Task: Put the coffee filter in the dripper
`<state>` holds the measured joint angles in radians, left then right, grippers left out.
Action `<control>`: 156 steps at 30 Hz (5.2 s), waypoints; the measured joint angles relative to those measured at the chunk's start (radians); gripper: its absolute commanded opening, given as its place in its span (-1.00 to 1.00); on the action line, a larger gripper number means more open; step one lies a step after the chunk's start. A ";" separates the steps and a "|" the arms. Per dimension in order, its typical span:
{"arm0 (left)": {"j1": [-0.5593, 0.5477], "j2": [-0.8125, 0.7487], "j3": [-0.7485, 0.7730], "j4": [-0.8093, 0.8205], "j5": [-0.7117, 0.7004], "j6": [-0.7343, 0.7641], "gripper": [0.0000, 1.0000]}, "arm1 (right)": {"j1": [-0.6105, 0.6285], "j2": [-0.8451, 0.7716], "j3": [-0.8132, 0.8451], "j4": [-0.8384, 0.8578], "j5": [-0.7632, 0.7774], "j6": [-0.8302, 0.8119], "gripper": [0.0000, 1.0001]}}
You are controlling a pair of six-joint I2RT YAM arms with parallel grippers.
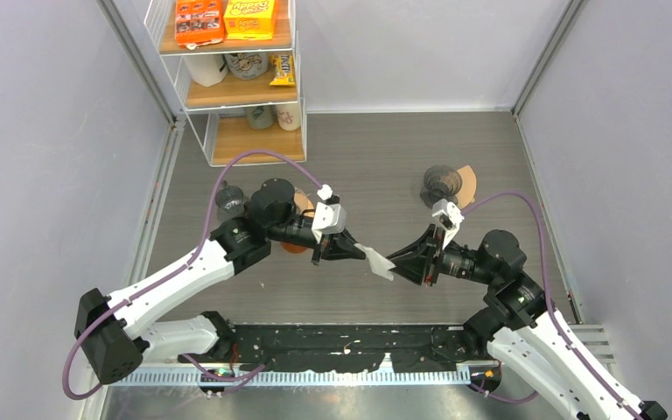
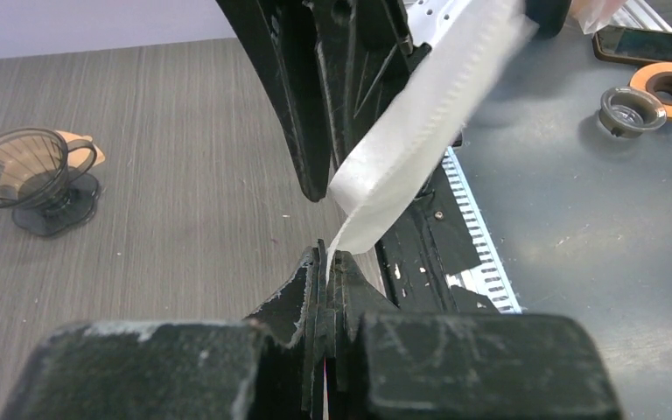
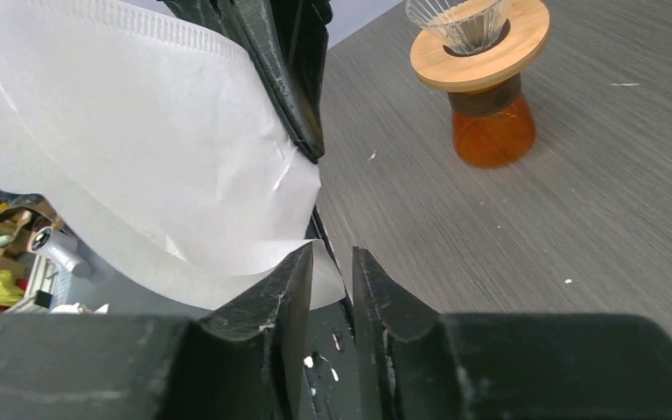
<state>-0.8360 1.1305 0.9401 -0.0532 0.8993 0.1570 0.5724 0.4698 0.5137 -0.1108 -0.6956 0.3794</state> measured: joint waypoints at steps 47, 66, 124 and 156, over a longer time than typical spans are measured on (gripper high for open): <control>0.000 0.021 -0.005 0.017 -0.137 -0.290 -1.00 | 0.001 -0.177 -0.018 -0.105 0.185 -0.061 0.72; 0.000 0.021 0.014 -0.057 -0.140 -0.423 -1.00 | 0.001 -0.155 -0.036 -0.008 0.225 -0.071 0.74; 0.000 0.095 0.129 -0.148 -0.122 -0.297 -1.00 | 0.001 -0.012 -0.044 0.179 0.106 0.005 -0.82; 0.008 0.097 0.270 -0.282 -0.739 -0.520 0.99 | 0.011 0.144 0.122 -0.161 0.613 -0.039 -0.89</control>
<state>-0.8284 1.2278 1.2098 -0.3347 0.1600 -0.3634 0.5835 0.6140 0.6353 -0.2714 -0.0826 0.3405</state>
